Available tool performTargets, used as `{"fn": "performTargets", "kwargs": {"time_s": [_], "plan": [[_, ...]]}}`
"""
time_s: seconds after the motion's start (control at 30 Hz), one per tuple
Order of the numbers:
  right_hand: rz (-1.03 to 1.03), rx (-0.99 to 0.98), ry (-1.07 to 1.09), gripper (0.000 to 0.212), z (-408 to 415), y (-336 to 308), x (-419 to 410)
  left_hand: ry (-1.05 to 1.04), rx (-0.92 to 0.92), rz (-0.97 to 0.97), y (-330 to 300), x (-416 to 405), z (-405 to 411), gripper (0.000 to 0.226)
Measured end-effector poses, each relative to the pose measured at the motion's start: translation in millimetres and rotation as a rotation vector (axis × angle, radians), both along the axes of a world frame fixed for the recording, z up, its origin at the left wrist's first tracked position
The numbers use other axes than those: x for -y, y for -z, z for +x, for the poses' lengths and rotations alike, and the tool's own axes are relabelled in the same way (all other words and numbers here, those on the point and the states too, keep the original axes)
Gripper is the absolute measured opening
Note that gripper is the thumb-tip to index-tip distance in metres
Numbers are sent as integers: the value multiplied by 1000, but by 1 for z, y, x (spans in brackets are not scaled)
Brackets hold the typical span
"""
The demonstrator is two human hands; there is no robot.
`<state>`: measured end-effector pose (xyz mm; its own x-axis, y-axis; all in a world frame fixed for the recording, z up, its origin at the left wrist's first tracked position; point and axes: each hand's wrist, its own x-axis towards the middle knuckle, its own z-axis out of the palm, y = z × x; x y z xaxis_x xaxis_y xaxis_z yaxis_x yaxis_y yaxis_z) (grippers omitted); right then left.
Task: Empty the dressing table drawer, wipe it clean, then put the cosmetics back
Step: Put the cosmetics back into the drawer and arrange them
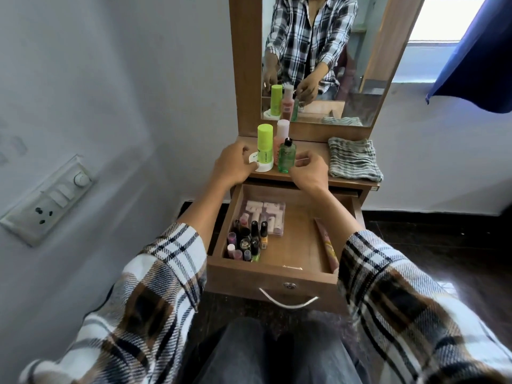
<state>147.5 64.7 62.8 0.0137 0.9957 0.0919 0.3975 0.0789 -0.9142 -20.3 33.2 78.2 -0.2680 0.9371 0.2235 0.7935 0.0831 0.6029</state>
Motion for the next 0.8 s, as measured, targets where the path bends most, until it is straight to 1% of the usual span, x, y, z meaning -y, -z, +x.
{"fn": "performTargets", "kwargs": {"time_s": [0.07, 0.17, 0.27, 0.37, 0.47, 0.53, 0.67, 0.8], "plan": [[16, 4, 7, 28, -5, 1, -15, -28, 83, 30, 10, -12, -1, 58], [65, 15, 22, 35, -11, 5, -33, -43, 191, 15, 25, -29, -7, 73], [86, -23, -1, 42, -14, 13, -45, 9, 238, 6, 39, -41, -12, 77], [73, -13, -68, 51, -16, 23, -49, 44, 299, 61, 45, -48, -8, 73], [71, -33, -118, 56, -18, 34, -51, 63, 372, 139, 46, -53, -1, 59], [86, -38, -123, 57, -19, 38, -52, 63, 371, 164, 44, -57, 2, 53], [129, -18, -91, 52, -18, 37, -50, 39, 345, 164, 42, -60, 4, 50], [88, -14, -70, 37, -12, 33, -48, 56, 374, 179, 42, -53, 5, 45]]}}
